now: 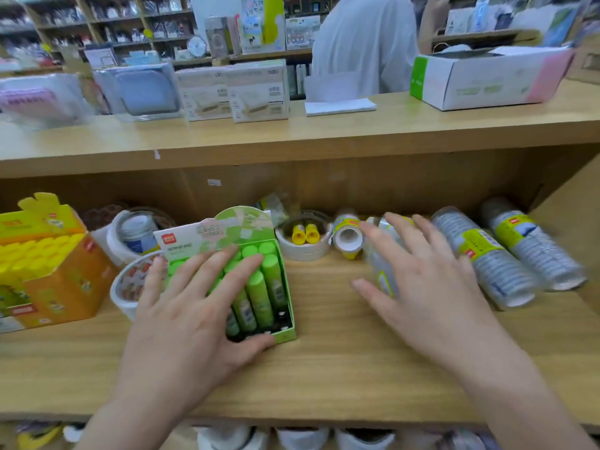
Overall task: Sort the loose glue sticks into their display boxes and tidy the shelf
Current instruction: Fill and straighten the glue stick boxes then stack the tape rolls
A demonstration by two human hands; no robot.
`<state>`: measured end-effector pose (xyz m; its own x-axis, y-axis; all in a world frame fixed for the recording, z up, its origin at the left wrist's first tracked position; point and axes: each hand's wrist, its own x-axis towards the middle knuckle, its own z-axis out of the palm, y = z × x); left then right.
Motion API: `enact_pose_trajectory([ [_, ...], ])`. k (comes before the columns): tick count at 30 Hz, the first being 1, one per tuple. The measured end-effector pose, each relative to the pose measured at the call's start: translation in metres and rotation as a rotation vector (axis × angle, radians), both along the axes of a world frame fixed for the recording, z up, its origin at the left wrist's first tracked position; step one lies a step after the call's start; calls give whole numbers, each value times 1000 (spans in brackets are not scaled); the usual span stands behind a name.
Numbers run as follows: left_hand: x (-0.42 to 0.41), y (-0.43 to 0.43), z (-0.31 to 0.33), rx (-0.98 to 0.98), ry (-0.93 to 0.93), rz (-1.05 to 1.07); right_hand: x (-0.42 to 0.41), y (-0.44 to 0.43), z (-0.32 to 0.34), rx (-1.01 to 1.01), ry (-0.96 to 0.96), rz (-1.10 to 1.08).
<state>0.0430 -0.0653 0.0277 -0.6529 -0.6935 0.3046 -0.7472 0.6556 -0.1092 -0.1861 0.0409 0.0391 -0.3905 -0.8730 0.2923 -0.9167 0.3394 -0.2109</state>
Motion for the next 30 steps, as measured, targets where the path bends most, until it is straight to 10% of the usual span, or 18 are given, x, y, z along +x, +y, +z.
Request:
enact_pose_trajectory([
  [10,-65,42,15,-105,274,-198,-39,21,-1,164,129,-138],
  [16,-179,13,9,95,-20,-25,-49,19,-4,219,197,-195],
  [30,-107,62,-27,24,239,-116,-66,-39,19,424,103,120],
])
